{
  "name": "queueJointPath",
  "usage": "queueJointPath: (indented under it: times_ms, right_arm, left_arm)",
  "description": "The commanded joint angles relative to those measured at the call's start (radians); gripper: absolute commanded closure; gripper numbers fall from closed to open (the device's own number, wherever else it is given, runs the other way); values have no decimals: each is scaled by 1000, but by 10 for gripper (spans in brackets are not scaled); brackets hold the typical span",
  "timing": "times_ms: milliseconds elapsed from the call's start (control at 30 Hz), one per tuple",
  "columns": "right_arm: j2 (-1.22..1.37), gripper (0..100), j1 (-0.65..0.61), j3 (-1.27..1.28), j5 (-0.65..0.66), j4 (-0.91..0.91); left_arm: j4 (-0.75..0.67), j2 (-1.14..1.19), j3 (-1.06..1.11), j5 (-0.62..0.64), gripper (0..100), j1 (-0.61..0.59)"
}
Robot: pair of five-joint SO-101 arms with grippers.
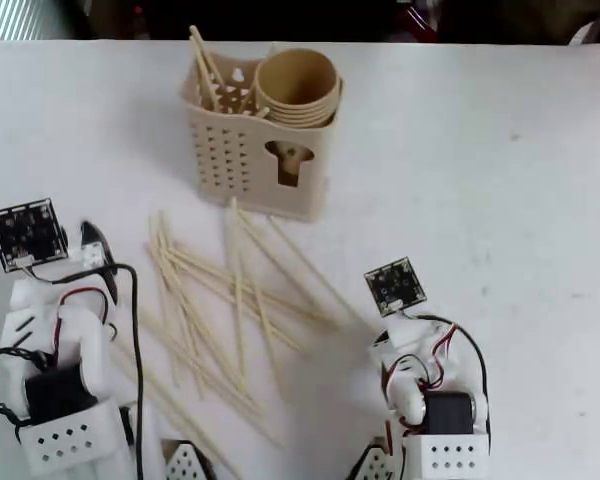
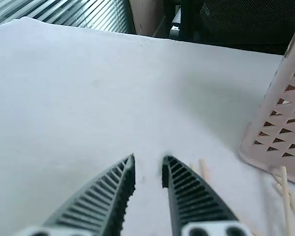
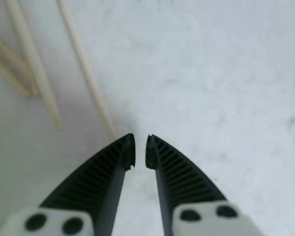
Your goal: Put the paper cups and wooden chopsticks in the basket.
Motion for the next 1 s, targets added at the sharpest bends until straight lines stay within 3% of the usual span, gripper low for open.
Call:
queueJointPath:
  times_ms: [0,333,533,833,967]
  right_arm:
    - [-7,946,10,9,6,5]
    - [-7,946,10,9,6,5]
    - [-7,946,10,9,6,5]
    - [-7,946,10,9,6,5]
    - [-7,946,10,9,6,5]
  left_arm:
    - [-20,-13,-2,-12,888,-1]
    - [-21,-2,-2,-14,888,-1]
    - [-37,156,-48,-18,889,41]
    - [38,708,-324,-132,888,533]
    - [48,932,-411,-121,887,622]
